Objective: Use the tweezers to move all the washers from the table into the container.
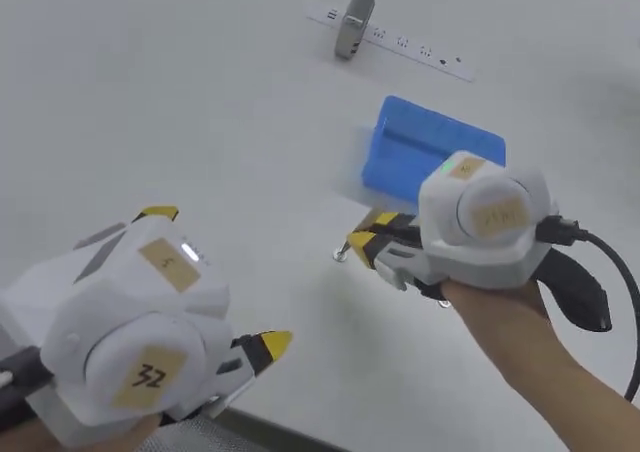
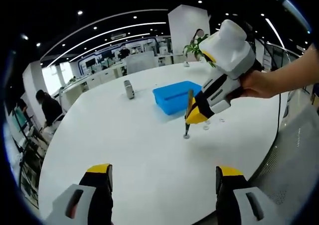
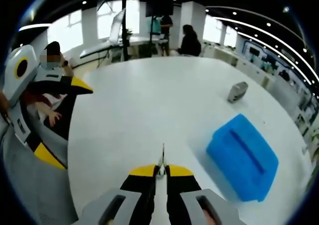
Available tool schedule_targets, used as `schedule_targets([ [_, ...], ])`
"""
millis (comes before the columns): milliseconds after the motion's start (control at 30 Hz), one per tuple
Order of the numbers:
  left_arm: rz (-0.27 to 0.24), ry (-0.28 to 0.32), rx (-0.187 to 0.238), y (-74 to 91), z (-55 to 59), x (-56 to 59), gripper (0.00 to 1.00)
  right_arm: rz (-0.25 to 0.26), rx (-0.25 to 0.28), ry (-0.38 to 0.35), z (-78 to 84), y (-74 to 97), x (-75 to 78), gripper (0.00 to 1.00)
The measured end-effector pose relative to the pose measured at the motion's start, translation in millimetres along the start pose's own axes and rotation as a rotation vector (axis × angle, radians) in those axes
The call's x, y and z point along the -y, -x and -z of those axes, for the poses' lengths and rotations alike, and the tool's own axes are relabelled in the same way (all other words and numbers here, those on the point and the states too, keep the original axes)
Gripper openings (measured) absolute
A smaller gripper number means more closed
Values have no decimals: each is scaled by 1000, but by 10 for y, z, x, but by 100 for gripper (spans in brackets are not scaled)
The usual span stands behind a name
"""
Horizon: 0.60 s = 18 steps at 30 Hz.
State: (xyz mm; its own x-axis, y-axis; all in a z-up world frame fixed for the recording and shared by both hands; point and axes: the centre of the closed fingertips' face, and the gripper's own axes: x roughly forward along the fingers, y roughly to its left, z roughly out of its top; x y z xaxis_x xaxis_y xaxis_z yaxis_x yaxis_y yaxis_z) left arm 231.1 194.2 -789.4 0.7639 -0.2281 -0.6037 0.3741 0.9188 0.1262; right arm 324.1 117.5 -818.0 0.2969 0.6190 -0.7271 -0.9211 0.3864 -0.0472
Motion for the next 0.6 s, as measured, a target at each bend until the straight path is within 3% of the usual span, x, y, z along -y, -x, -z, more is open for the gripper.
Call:
schedule_targets([
  [600, -2, 1, -1, -7, -2, -7, 87, -3, 0, -14, -2, -25, 26, 3],
])
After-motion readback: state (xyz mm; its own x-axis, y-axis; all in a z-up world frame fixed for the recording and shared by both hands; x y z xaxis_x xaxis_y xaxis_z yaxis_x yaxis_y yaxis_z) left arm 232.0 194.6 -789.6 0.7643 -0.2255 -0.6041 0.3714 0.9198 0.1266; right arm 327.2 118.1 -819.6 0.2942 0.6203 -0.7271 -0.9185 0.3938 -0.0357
